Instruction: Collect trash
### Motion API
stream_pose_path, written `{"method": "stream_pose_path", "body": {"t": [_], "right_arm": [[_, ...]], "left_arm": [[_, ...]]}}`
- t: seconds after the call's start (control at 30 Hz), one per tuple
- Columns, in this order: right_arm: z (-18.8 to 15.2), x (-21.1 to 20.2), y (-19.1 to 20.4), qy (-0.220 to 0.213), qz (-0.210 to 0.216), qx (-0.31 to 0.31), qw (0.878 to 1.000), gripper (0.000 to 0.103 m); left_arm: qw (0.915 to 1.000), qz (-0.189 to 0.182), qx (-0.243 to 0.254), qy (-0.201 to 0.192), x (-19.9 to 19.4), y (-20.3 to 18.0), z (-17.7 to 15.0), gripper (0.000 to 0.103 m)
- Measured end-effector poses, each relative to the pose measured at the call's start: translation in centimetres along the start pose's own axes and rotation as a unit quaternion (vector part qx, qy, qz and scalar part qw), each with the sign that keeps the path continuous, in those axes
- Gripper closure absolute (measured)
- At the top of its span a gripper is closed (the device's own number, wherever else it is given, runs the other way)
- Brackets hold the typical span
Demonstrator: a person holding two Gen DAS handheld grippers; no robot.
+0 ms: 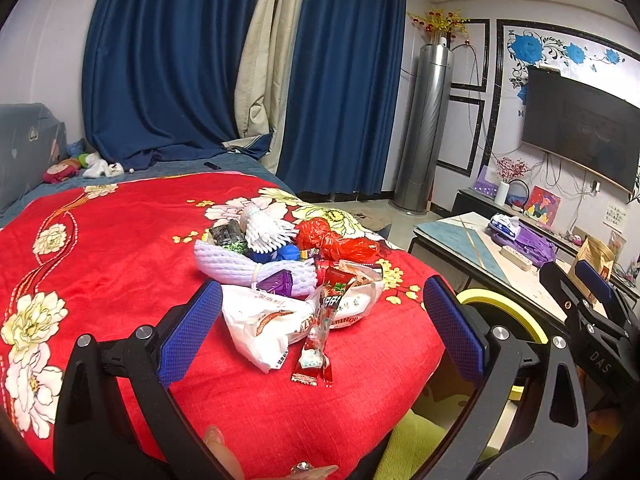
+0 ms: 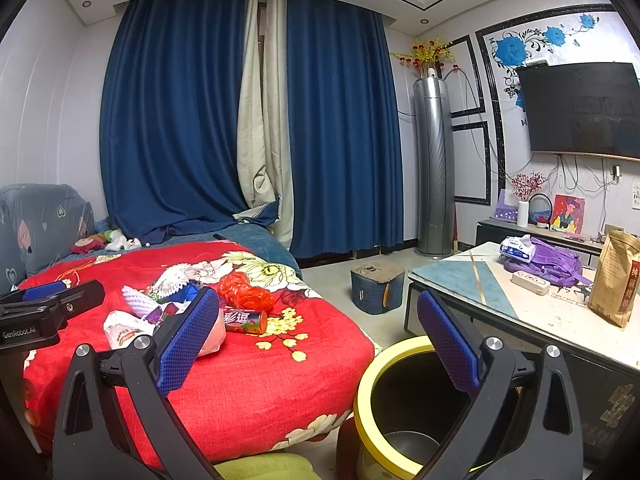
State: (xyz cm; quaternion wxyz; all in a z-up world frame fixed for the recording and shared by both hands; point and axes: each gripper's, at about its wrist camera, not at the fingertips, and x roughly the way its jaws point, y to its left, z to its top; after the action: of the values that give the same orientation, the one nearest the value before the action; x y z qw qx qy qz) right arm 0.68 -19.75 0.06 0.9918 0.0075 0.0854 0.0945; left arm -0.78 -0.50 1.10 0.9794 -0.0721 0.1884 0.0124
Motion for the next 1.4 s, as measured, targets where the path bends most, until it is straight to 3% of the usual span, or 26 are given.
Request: {"method": "stream_pose_path", "body": {"t": [0.63, 1.07, 1.4], "right_arm": [[-0.9, 0.5, 0.3, 0.013, 0.014, -0.008, 1.0, 0.006], [-0.4, 1.3, 4.9, 0.033, 0.105, -0.059, 0.992, 0.006], [-0.4, 4.1, 8.9, 0.091, 0.168, -0.067, 0.979, 0.006]], "left_arm": [[0.9999, -0.002, -0.013, 0.011, 0.3, 0.5, -1.1, 0.011], [0.9978, 0.027, -0.056, 0.024, 1.3, 4.5, 0.0, 0.011], [0.9942, 0.062, -0.086, 0.015, 1.5, 8.5, 0.9, 0.011]]}}
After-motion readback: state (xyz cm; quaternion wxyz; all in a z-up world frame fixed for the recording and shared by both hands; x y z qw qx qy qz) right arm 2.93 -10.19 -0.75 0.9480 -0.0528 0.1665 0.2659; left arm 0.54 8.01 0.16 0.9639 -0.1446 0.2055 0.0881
